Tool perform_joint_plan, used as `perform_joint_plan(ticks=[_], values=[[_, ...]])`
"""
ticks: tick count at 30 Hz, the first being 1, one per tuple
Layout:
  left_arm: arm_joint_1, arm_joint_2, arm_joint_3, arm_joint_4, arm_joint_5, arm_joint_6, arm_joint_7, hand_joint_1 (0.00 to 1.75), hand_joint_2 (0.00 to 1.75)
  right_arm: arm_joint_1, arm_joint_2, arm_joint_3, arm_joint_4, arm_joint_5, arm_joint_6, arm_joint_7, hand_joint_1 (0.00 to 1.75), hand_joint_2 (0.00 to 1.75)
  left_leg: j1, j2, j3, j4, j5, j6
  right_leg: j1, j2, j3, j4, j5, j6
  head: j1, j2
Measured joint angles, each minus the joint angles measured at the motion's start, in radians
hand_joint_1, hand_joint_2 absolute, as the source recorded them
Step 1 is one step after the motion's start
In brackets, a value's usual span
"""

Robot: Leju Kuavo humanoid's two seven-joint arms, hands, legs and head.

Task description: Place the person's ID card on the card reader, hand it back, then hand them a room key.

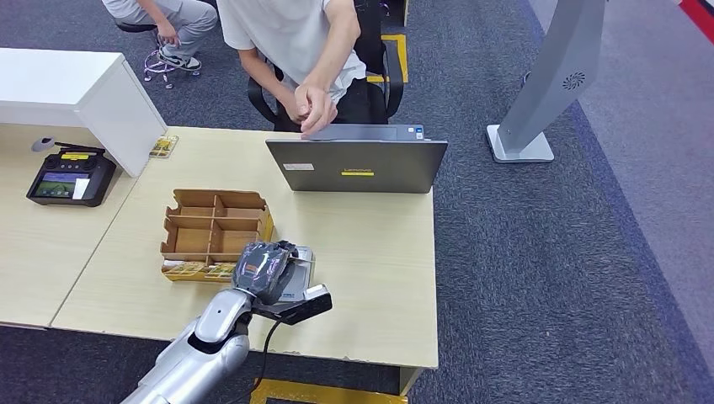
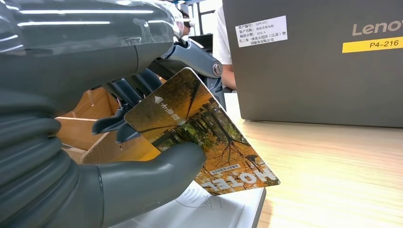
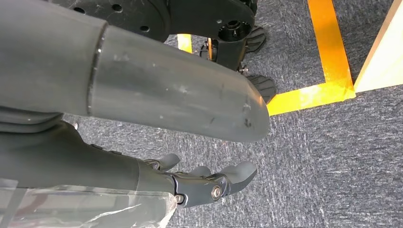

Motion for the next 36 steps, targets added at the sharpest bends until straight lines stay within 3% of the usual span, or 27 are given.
perform_joint_plan(ticks=[11, 13, 15, 18, 21, 23, 27, 36], values=[[-0.001, 0.000, 0.003, 0.000, 0.004, 0.001, -0.005, 1.75, 1.75, 0.000, 0.000, 0.000, 0.000, 0.000, 0.001, 0.000, 0.00, 0.00, 0.000, 0.000, 0.000, 0.000, 0.000, 0.000, 0.000, 0.000, 0.000, 0.000, 0.000, 0.000, 0.000, 0.000], [-0.002, 0.000, 0.006, -0.001, 0.006, 0.041, -0.020, 1.75, 1.75, -0.001, 0.000, 0.000, 0.000, 0.001, 0.001, 0.000, 0.00, 0.00, 0.000, 0.000, 0.000, 0.000, 0.000, 0.000, 0.000, 0.000, 0.000, 0.000, 0.000, 0.000, 0.000, 0.000], [-0.015, 0.004, 0.014, -0.006, 0.003, 0.155, -0.050, 1.75, 1.75, -0.003, 0.000, 0.000, 0.000, 0.009, 0.002, 0.000, 0.00, 0.00, 0.000, -0.001, -0.001, 0.000, 0.001, -0.001, 0.000, 0.000, -0.001, 0.000, 0.000, 0.000, 0.000, 0.000], [-0.150, 0.018, 0.036, -0.010, 0.020, 0.312, -0.105, 1.75, 1.75, -0.026, 0.000, 0.005, 0.000, 0.027, 0.003, 0.011, 0.00, 0.00, 0.002, -0.007, -0.008, 0.001, 0.007, -0.001, 0.001, -0.006, -0.005, 0.001, 0.003, -0.001, 0.001, 0.000], [-0.347, 0.028, 0.067, 0.008, 0.058, 0.264, -0.152, 1.75, 1.75, -0.062, 0.003, 0.010, 0.000, 0.035, 0.003, 0.027, 0.00, 0.00, 0.001, -0.009, -0.011, 0.001, 0.010, -0.001, 0.002, -0.008, -0.008, 0.001, 0.007, -0.001, 0.002, 0.000], [-0.422, 0.030, 0.086, 0.019, 0.064, 0.246, -0.162, 1.75, 1.75, -0.074, 0.005, 0.013, 0.001, 0.038, 0.003, 0.031, 0.00, 0.00, 0.001, -0.007, -0.010, 0.001, 0.011, -0.001, 0.002, -0.007, -0.007, 0.001, 0.008, -0.001, 0.001, 0.000], [-0.477, 0.030, 0.095, 0.026, 0.065, 0.250, -0.163, 1.75, 1.75, -0.082, 0.008, 0.017, 0.001, 0.040, 0.003, 0.033, 0.00, 0.00, 0.001, -0.007, -0.010, 0.001, 0.011, -0.001, 0.002, -0.007, -0.008, 0.001, 0.008, -0.001, 0.001, 0.000], [-0.509, 0.029, 0.096, 0.029, 0.068, 0.251, -0.158, 1.75, 1.75, -0.086, 0.011, 0.024, 0.002, 0.041, 0.003, 0.033, 0.00, 0.00, 0.001, -0.007, -0.011, 0.001, 0.011, -0.001, 0.002, -0.007, -0.009, 0.001, 0.008, 0.000, 0.001, 0.000]])
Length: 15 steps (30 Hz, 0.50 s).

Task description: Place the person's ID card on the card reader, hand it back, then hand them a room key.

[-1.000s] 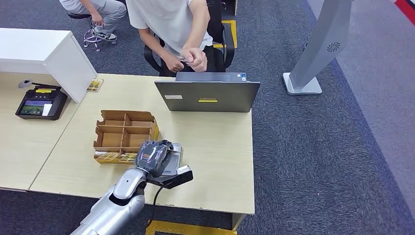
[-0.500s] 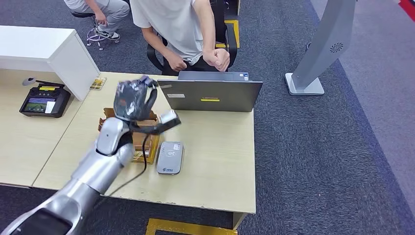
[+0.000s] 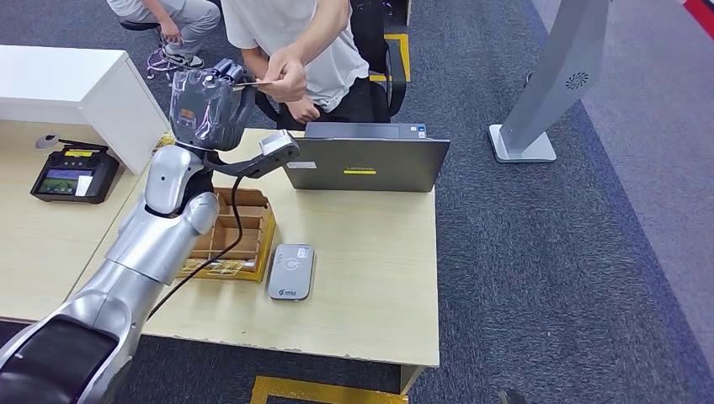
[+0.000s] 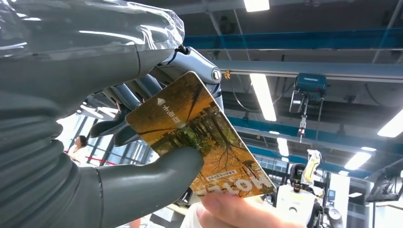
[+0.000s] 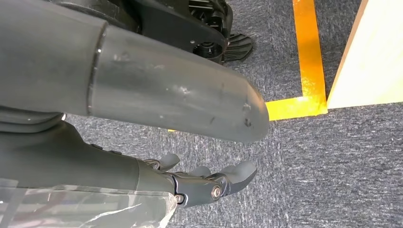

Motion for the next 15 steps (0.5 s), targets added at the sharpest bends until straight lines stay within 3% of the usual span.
perform_joint_plan(ticks=[8, 12, 15], values=[[-0.020, 0.000, 0.000, 0.025, 0.002, -0.003, 0.008, 1.75, 1.75, 0.000, 0.004, 0.001, 0.000, 0.007, 0.000, 0.003, 0.00, 0.00, 0.000, 0.000, 0.000, 0.000, 0.000, 0.000, 0.000, 0.001, -0.001, 0.000, 0.000, 0.000, 0.000, 0.000], [-0.026, 0.000, 0.000, 0.037, 0.004, -0.004, 0.008, 0.00, 1.75, 0.000, 0.005, 0.001, 0.000, 0.008, -0.001, 0.003, 0.00, 0.00, 0.000, 0.001, -0.001, 0.000, 0.000, 0.000, 0.000, 0.001, -0.002, 0.000, 0.000, 0.000, 0.000, 0.000], [-0.033, 0.000, 0.000, 0.046, 0.009, -0.006, 0.008, 0.00, 1.75, 0.000, 0.005, 0.001, 0.000, 0.009, -0.001, 0.003, 0.00, 0.00, 0.000, 0.000, -0.002, 0.000, 0.000, 0.000, 0.000, 0.001, -0.002, 0.000, 0.000, 0.000, 0.000, 0.000]])
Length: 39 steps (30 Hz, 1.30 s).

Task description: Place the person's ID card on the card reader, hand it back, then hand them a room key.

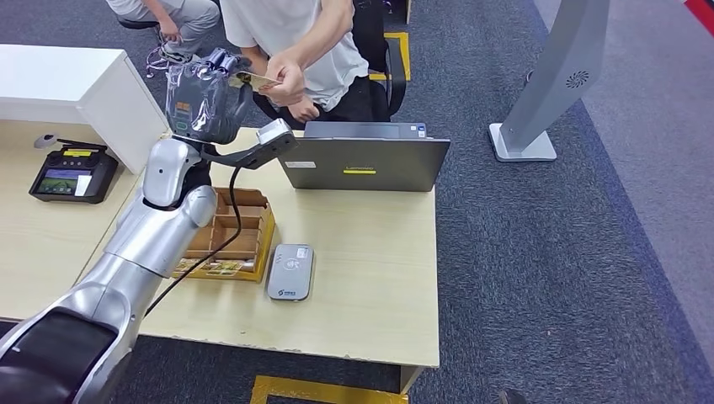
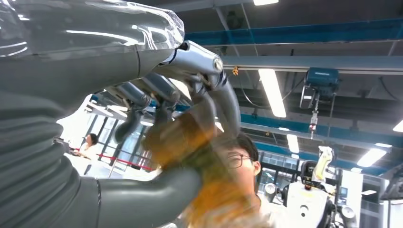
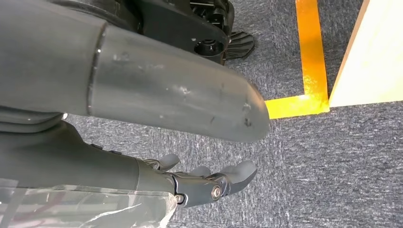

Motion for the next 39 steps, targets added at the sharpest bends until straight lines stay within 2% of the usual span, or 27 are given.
perform_joint_plan(ticks=[23, 30, 34, 39], values=[[-0.009, 0.000, 0.000, 0.030, 0.043, -0.002, -0.008, 0.00, 1.75, 0.000, 0.001, 0.000, 0.000, 0.000, 0.000, 0.004, 0.00, 0.00, 0.000, 0.000, 0.000, 0.000, 0.000, 0.000, 0.000, 0.000, 0.000, 0.000, 0.000, 0.000, 0.000, 0.000], [0.009, 0.001, 0.000, 0.025, 0.064, -0.017, -0.022, 0.00, 1.75, 0.001, 0.001, 0.000, 0.000, -0.005, -0.001, 0.007, 0.00, 0.00, 0.000, 0.000, 0.000, 0.000, 0.000, 0.000, 0.000, 0.000, 0.000, 0.000, 0.000, 0.000, 0.000, 0.000], [0.095, 0.018, -0.001, -0.076, 0.070, -0.059, -0.031, 0.00, 1.75, 0.015, 0.001, -0.003, 0.000, -0.026, -0.002, -0.005, 0.00, 0.00, 0.000, 0.001, 0.000, 0.000, -0.001, 0.000, 0.000, 0.000, 0.001, 0.000, 0.000, 0.000, 0.000, 0.000], [0.293, 0.068, -0.018, -0.304, 0.038, -0.076, -0.016, 0.00, 1.75, 0.052, 0.000, -0.024, 0.000, -0.053, -0.002, -0.034, 0.00, 0.00, 0.000, 0.002, 0.000, -0.001, -0.003, 0.000, 0.000, 0.001, 0.000, 0.000, -0.002, 0.000, 0.000, 0.000]])
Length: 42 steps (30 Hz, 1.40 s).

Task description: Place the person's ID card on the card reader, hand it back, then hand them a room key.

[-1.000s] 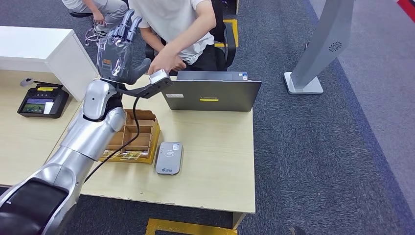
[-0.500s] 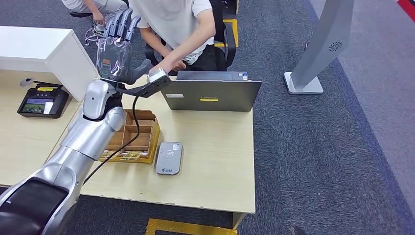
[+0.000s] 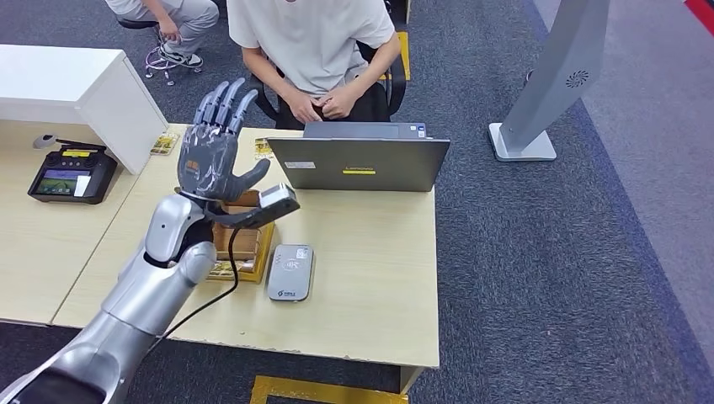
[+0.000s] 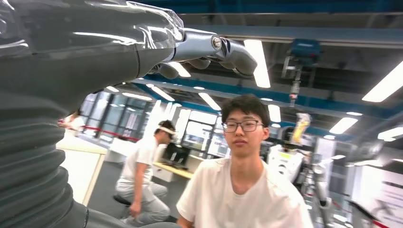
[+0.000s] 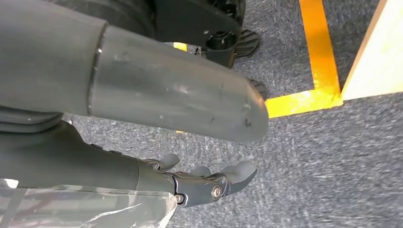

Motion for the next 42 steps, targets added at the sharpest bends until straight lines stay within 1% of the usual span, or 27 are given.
perform_joint_plan(ticks=[4, 11, 15, 20, 23, 27, 35, 42], values=[[0.124, 0.037, -0.009, -0.141, -0.015, 0.005, 0.003, 0.00, 1.75, 0.018, -0.001, -0.013, 0.000, -0.008, 0.001, -0.012, 0.00, 0.00, 0.000, 0.000, 0.000, 0.000, -0.001, 0.000, 0.000, 0.000, 0.000, 0.000, -0.001, 0.000, 0.000, 0.000], [0.241, 0.079, -0.012, -0.270, -0.025, 0.004, 0.003, 0.00, 1.75, 0.031, -0.002, -0.028, 0.000, -0.012, 0.000, -0.020, 0.00, 0.00, 0.000, 0.000, 0.000, 0.000, 0.000, 0.000, 0.000, 0.000, 0.000, 0.000, -0.001, 0.000, 0.000, 0.000], [0.302, 0.097, -0.012, -0.317, -0.043, -0.003, 0.004, 0.00, 1.75, 0.042, -0.002, -0.034, 0.000, -0.013, -0.002, -0.025, 0.00, 0.00, 0.000, 0.000, 0.000, 0.000, -0.001, 0.000, 0.000, 0.000, 0.000, 0.000, -0.001, 0.000, 0.000, 0.000], [0.374, 0.119, -0.012, -0.336, -0.031, -0.060, 0.004, 0.00, 1.75, 0.051, -0.003, -0.048, 0.000, -0.019, -0.005, -0.032, 0.00, 0.00, 0.000, 0.000, 0.000, 0.000, -0.001, 0.000, 0.000, 0.000, 0.000, 0.000, -0.001, 0.000, 0.000, 0.000], [0.419, 0.127, -0.012, -0.339, -0.026, -0.068, 0.004, 0.00, 1.75, 0.058, -0.003, -0.053, 0.000, -0.020, -0.005, -0.032, 0.00, 0.00, 0.000, 0.000, 0.000, 0.000, -0.001, 0.000, 0.000, 0.000, 0.000, 0.000, -0.002, 0.000, 0.000, 0.000], [0.451, 0.131, -0.012, -0.340, -0.025, -0.068, 0.004, 0.00, 1.75, 0.061, -0.003, -0.054, 0.000, -0.020, -0.006, -0.032, 0.00, 0.00, 0.000, 0.000, 0.000, 0.000, -0.001, 0.000, 0.000, 0.000, 0.000, 0.000, -0.002, 0.000, 0.000, 0.000], [0.471, 0.134, -0.012, -0.345, -0.025, -0.074, 0.004, 0.00, 1.75, 0.062, -0.004, -0.059, 0.000, -0.020, -0.006, -0.032, 0.00, 0.00, 0.000, 0.000, 0.000, 0.000, -0.001, 0.000, 0.000, 0.000, 0.001, 0.000, -0.002, 0.000, 0.000, 0.000], [0.521, 0.137, -0.010, -0.345, -0.028, -0.076, 0.011, 0.00, 1.75, 0.063, -0.004, -0.064, 0.000, -0.016, -0.006, -0.032, 0.00, 0.00, 0.000, 0.000, 0.000, 0.000, -0.001, 0.000, 0.000, 0.000, 0.001, 0.000, -0.002, 0.000, 0.000, 0.000]])
